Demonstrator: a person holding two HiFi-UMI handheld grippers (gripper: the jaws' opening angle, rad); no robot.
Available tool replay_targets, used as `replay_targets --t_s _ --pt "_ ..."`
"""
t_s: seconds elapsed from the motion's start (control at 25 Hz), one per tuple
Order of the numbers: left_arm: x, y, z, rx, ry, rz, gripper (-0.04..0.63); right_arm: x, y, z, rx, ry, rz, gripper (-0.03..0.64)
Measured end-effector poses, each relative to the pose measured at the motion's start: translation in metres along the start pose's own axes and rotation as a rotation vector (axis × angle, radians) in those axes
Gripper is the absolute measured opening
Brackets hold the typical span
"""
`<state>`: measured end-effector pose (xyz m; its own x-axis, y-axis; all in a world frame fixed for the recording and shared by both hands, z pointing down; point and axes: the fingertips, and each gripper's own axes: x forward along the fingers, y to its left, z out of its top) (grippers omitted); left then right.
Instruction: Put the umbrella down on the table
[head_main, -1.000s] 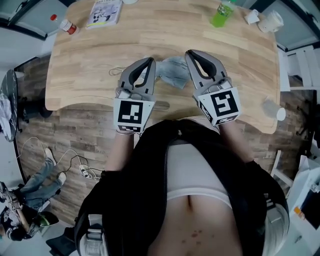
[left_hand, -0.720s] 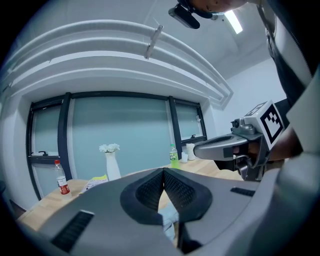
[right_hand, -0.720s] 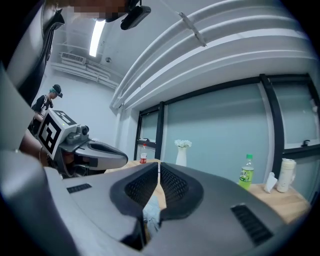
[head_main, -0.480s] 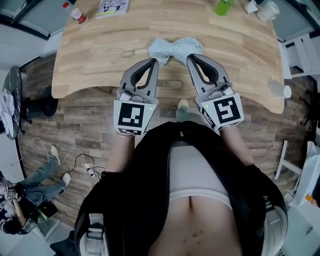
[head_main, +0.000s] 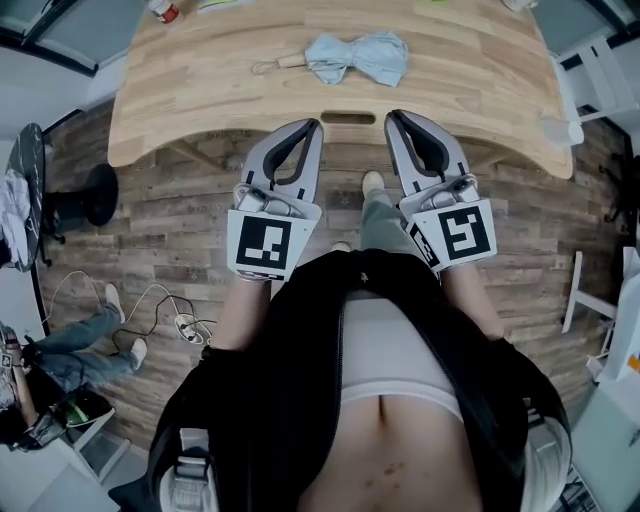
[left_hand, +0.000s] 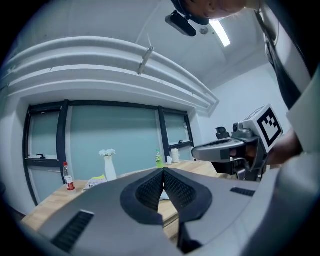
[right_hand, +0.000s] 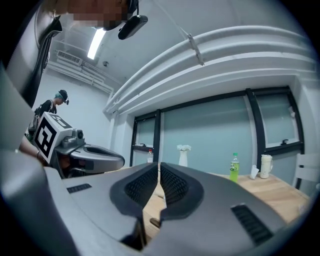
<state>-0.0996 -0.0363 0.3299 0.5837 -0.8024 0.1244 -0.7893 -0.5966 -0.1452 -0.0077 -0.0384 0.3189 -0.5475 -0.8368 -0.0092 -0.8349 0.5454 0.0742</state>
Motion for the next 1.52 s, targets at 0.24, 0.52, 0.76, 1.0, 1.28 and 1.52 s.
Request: replay_targets --t_s 0.24,0.52,0.76,1.0,1.28,1.52 --pt "-0.031 -0.024 0.006 -0.011 -0.033 -0.014 0.008 -0.030 0.030 0.004 -0.037 -0.004 0.025 0.035" --pt "-0.034 -0.039 0.015 -0.015 -0.027 -0.039 0.008 -0.043 0.028 0.022 -0.008 -0.017 -0.006 0.035" --pt "-0.036 -0.060 0.004 -0.034 -0.026 -0.105 0.008 -0.061 0.039 0.016 0.001 -0.033 0.002 0.029" --pt "-0.046 -0.076 0.010 0.003 -0.054 -0.115 0.008 -0.085 0.043 0.025 0.031 -0.079 -0.039 0.028" --pt "-0.069 -0.098 0.026 -0.015 -0.083 -0.093 0.006 -0.114 0.054 0.041 0.038 -0.097 -0.020 0.028" --pt "-0.098 -0.143 0.026 -0.015 -0.058 -0.078 0.008 -0.162 0.079 0.037 0.044 -0.062 0.039 0.028"
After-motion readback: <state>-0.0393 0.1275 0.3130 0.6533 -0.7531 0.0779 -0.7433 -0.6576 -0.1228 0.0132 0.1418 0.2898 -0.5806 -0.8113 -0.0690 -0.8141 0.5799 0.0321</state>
